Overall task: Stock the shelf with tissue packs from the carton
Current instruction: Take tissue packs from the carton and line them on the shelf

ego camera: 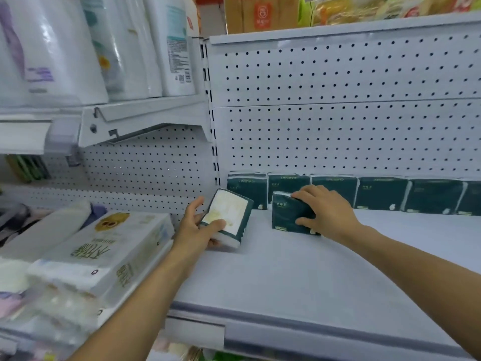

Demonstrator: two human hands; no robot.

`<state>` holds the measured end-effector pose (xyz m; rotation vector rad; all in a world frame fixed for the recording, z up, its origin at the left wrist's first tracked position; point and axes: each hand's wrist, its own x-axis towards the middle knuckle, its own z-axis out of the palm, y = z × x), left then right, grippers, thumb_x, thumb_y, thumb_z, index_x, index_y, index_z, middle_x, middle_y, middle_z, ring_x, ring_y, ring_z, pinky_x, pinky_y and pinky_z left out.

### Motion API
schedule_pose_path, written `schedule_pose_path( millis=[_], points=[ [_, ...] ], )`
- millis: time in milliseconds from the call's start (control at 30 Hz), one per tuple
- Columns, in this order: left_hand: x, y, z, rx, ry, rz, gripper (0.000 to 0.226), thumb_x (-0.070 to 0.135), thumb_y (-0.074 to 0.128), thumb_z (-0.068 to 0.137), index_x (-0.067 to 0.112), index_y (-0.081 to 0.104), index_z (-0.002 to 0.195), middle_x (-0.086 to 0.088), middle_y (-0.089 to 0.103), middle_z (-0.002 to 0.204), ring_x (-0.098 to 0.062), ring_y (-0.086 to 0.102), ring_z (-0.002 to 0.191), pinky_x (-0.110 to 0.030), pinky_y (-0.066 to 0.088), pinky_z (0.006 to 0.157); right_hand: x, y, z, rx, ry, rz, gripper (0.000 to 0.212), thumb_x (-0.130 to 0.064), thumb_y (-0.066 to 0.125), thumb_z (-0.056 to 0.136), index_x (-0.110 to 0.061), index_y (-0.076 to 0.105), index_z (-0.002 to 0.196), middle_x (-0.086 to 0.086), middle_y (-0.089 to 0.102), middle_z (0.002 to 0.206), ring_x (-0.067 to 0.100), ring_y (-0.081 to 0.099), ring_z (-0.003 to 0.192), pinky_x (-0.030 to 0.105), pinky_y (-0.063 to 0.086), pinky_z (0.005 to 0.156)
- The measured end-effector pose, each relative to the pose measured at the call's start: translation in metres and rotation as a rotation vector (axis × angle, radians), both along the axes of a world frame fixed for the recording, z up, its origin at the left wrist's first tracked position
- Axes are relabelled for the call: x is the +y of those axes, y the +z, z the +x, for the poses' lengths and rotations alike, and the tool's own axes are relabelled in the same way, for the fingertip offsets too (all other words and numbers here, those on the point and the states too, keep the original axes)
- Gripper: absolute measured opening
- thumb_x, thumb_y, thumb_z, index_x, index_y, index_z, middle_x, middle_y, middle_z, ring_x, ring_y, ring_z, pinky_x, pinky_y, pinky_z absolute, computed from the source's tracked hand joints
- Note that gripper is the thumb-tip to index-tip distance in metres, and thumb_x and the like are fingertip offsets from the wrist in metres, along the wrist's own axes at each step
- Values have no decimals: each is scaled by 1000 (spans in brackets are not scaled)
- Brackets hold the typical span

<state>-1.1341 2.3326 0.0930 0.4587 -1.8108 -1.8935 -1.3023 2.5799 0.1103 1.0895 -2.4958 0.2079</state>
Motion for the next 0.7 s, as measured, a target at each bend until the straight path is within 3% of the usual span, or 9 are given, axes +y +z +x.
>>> schedule_pose_path(
  millis=[133,333,500,600,700],
  points=[
    [-8,-2,-16,-7,13,37,67,7,74,85,30,43,140,-9,60,125,-34,66,106,-35,58,70,-14,-5,-34,41,32,-19,61,-39,71,85,-24,50,140,-5,46,146,19,44,132,35,39,103],
    [-13,-4,-26,-10,8,64,59,8,74,86,29,47,134,-11,65,120,-35,67,107,-41,60,77,-25,-18,-70,228,120,-93,62,-29,88,67,-12,64,122,5,58,134,30,58,118,42,42,102],
    [-13,-1,-30,-19,-2,54,41,7,71,88,26,59,122,-14,68,116,-31,70,99,-41,60,76,-30,-20,-86,308,176,-88,65,-32,87,70,-14,59,125,4,54,139,26,54,125,39,32,108],
    [-9,3,-28,-16,-16,78,31,5,66,91,25,63,115,-12,69,109,-24,71,89,-42,60,79,-30,-15,-75,325,161,-90,80,-40,83,72,-17,45,138,5,46,147,25,47,133,44,24,115],
    [0,9,-30,-17,-61,156,26,6,60,95,23,66,114,-11,67,110,-19,69,87,-35,59,72,-36,-8,-40,218,352,-94,91,-41,82,73,-22,33,147,3,38,153,23,40,137,40,26,114]
  ],
)
